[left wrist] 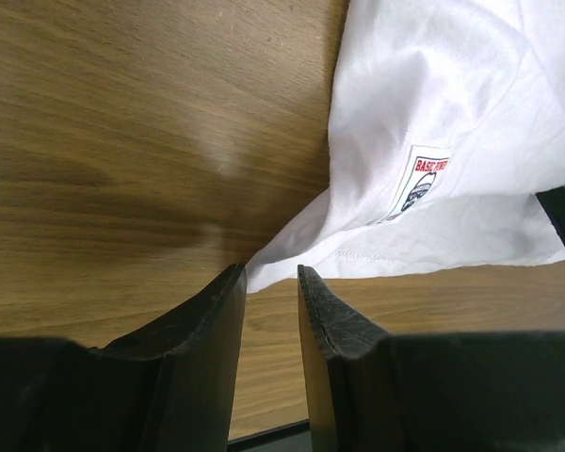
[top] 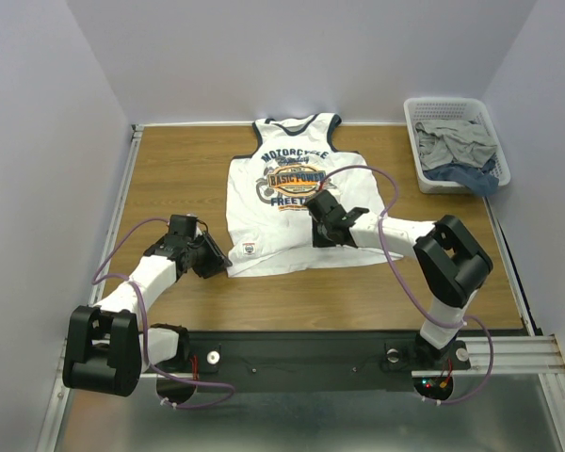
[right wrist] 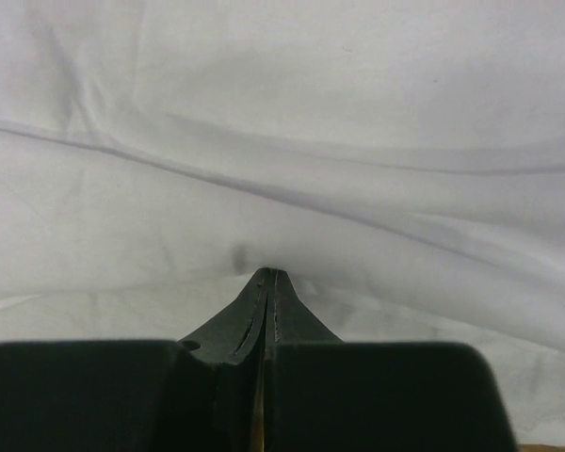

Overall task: Fold and stack the tank tops
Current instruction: Flatten the tank top out

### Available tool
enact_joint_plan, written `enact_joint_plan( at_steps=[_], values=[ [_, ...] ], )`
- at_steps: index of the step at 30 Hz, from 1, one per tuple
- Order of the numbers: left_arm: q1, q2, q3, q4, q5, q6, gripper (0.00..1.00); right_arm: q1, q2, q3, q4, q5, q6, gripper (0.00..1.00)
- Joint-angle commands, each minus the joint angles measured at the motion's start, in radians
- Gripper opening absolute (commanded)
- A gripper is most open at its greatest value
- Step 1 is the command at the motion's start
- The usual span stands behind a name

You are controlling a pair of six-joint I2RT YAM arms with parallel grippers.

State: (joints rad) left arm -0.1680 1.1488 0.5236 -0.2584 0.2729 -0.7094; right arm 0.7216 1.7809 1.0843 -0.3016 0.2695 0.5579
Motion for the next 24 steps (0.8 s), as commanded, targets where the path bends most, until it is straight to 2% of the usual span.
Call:
enact_joint_plan(
  at_steps=[1, 4, 8, 15, 24],
  values=[
    [-0.002, -0.020, 0.019, 0.004, -0.008, 0.011, 0.40, 0.010, -0.076, 0.008, 0.032, 0.049, 0.016, 0.00],
    [-0.002, -0.018, 0.019, 0.002, -0.009, 0.011, 0.40, 0.010, -0.101, 0.009, 0.019, 0.040, 0.016, 0.00],
    [-0.002, -0.018, 0.019, 0.004, -0.009, 0.011, 0.40, 0.032, -0.113, -0.015, 0.012, 0.014, 0.011, 0.10],
    [-0.002, -0.017, 0.019, 0.005, -0.011, 0.011, 0.40, 0.062, -0.087, -0.024, 0.012, -0.012, 0.008, 0.21],
    [-0.002, -0.017, 0.018, 0.004, -0.011, 0.011, 0.40, 0.122, 0.012, 0.055, 0.012, -0.023, -0.024, 0.25]
  ],
)
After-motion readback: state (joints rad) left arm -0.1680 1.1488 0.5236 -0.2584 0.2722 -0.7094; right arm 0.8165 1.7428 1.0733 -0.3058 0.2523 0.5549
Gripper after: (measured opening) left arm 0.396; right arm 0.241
